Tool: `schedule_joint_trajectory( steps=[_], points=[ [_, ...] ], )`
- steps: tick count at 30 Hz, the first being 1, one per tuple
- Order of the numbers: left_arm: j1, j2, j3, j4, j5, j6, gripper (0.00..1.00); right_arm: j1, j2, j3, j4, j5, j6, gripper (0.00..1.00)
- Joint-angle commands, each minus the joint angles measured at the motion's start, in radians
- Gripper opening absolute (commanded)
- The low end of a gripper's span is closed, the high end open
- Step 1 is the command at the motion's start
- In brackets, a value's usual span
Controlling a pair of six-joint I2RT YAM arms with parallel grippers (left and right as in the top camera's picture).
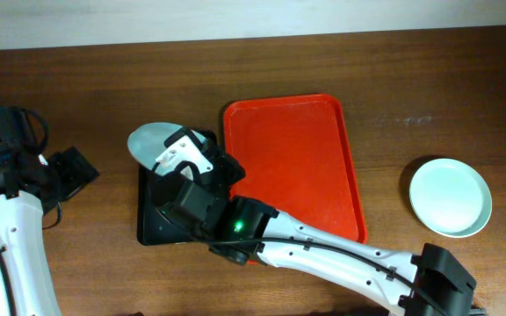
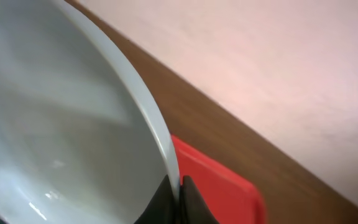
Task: Clean dirty plates on tray and stack at the side
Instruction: 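Lift the pale green plate with the right gripper over the black tray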
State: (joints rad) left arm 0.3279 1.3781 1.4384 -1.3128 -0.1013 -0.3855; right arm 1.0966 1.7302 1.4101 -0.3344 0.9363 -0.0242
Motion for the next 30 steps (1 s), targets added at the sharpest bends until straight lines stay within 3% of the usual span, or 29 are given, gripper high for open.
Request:
schedule_joint_trajectory(
  steps=[1, 30],
  points=[
    [0.005, -0.003, 0.012, 0.001, 0.000, -0.010, 0.99, 0.026, -0.032, 0.023, 0.011, 0.179, -0.006, 0.04],
    [0.005, -0.003, 0.012, 0.001, 0.000, -0.010, 0.99, 0.031, -0.032, 0.023, 0.055, 0.213, -0.077, 0.04]
  ],
)
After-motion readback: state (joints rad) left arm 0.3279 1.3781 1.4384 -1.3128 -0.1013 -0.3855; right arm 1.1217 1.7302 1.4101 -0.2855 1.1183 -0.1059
